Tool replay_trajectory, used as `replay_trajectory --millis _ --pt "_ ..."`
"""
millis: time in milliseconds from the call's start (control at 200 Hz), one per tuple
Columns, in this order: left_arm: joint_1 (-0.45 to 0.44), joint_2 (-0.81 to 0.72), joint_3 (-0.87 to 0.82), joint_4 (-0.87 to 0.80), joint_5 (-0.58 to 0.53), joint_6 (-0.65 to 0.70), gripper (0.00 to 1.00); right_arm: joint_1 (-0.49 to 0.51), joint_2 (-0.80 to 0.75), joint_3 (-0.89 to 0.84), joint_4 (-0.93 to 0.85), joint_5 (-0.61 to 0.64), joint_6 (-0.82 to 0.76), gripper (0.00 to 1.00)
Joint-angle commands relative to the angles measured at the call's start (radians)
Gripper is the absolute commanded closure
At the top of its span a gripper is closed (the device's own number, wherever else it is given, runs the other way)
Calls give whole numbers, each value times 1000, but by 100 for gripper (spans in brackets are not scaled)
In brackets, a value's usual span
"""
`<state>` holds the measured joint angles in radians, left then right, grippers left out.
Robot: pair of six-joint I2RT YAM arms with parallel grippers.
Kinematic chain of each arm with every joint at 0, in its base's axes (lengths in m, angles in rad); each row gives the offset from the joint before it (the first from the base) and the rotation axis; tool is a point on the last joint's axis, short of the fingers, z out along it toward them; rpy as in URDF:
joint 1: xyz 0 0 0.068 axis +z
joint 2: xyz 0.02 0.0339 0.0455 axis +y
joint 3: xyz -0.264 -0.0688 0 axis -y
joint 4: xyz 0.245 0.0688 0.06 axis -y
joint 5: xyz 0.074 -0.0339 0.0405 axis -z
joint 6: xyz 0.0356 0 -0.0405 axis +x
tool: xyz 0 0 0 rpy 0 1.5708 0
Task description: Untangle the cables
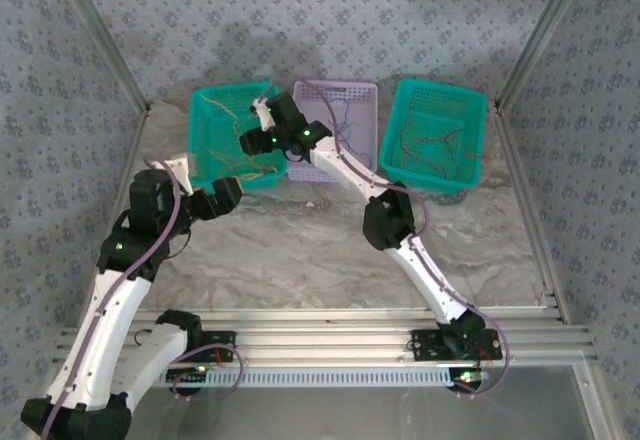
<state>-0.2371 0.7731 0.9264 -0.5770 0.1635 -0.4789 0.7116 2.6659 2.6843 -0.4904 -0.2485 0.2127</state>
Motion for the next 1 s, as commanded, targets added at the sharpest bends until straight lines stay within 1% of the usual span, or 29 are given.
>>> replay_trajectory --millis 0,90,190,355,370,385,425,520,540,555,565,665,735,874,914,959,994 --pt "5 -9 -3 -8 -13 14 0 1 -124 22 46 -13 0 36" --pt "5 -9 -3 -9 -15 15 0 0 -189 -3 61 -28 0 35" --pt "5 -4 0 -16 -31 15 0 -2 -289 -83 81 -20 -23 33" --pt "5 -14 -3 -21 -62 11 0 -15 -502 -281 70 79 -98 30" --pt "5 -14 -3 -22 -67 11 0 -17 -523 -301 66 89 -102 28" --pt "5 -14 -3 -24 -72 11 0 -18 -546 -319 67 100 -107 24" --pt "5 -12 0 -31 -88 8 0 -15 -609 -389 73 131 -121 16" --pt "6 -9 2 -41 -110 5 0 2 -794 -624 151 227 -173 11" --pt "6 -9 0 -38 -113 4 0 4 -832 -676 173 247 -185 8" --pt "5 -8 0 -39 -117 2 0 6 -860 -715 190 265 -193 1" --pt "5 -10 0 -39 -118 2 0 7 -879 -737 199 277 -197 0" --pt "5 -14 -1 -47 -169 -8 1 5 -1056 -959 267 388 -218 0" --pt "5 -24 -12 -44 -202 -20 0 -7 -1177 -1114 301 439 -222 0" --pt "1 -41 -41 -38 -297 -72 0 -82 -1406 -1380 328 518 -198 0" --pt "1 -37 -44 -44 -330 -79 0 -126 -1468 -1449 321 536 -172 0" --pt "-1 -27 -42 -57 -367 -86 0 -180 -1536 -1535 312 570 -108 0" --pt "-2 -20 -42 -64 -395 -89 0 -245 -1585 -1595 314 585 -59 0"
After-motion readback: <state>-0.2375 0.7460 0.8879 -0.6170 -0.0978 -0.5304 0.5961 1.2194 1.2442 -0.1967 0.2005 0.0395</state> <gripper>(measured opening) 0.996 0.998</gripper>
